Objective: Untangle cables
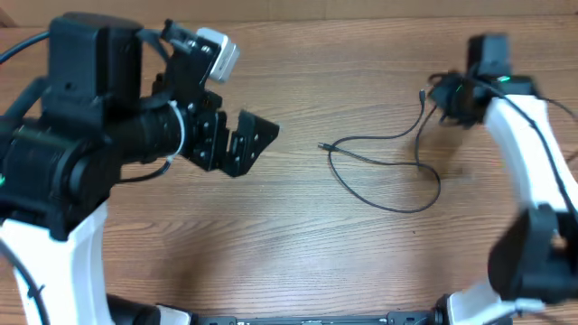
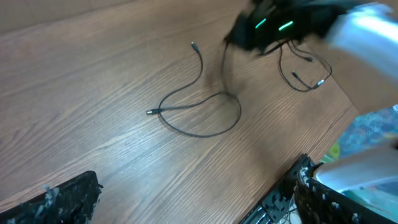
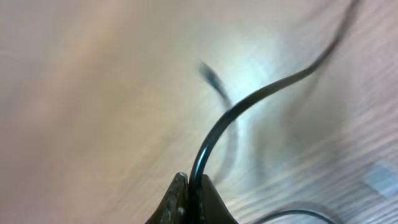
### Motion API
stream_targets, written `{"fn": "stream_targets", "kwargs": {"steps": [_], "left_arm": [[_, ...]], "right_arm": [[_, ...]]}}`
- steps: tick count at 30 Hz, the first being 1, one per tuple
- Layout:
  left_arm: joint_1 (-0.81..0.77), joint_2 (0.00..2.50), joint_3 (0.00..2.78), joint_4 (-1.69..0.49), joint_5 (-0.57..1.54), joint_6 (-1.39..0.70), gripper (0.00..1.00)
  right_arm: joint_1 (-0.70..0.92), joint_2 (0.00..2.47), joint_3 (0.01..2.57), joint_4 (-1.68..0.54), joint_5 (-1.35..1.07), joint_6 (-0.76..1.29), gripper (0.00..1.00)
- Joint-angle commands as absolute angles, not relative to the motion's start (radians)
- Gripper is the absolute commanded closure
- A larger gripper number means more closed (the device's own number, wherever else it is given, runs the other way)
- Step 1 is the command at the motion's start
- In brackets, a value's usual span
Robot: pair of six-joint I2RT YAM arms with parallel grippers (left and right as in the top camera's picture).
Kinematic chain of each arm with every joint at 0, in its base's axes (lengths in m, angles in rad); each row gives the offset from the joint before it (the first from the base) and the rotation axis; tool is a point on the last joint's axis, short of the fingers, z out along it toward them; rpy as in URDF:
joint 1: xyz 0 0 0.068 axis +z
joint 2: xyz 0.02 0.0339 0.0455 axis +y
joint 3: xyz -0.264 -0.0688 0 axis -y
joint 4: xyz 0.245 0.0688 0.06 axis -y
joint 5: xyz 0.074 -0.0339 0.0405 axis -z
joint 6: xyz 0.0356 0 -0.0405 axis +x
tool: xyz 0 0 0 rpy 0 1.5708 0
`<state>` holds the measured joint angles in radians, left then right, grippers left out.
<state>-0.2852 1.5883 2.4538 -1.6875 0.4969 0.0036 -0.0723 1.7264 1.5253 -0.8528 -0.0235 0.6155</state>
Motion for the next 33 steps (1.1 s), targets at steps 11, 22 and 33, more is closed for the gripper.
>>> {"fn": "stream_targets", "kwargs": {"steps": [11,22,33], "left_arm": [[-0.278,1.595,2.454,-1.689,0.545,0.027,0.0],[-0.284,1.595,2.454,-1.689,0.578,0.018,0.0],[-0.284,1.595,2.454,-1.689,0.582,0.012,0.0]], "right_arm": [[-0.429,1.515,1.696,-0.847,0.012,0.34,0.92],[-0.808,1.538,1.695,-0.813,-0.273,0.096,0.56],[-0.682,1.594,1.665,-1.02,-0.581,-0.23,0.2]]}}
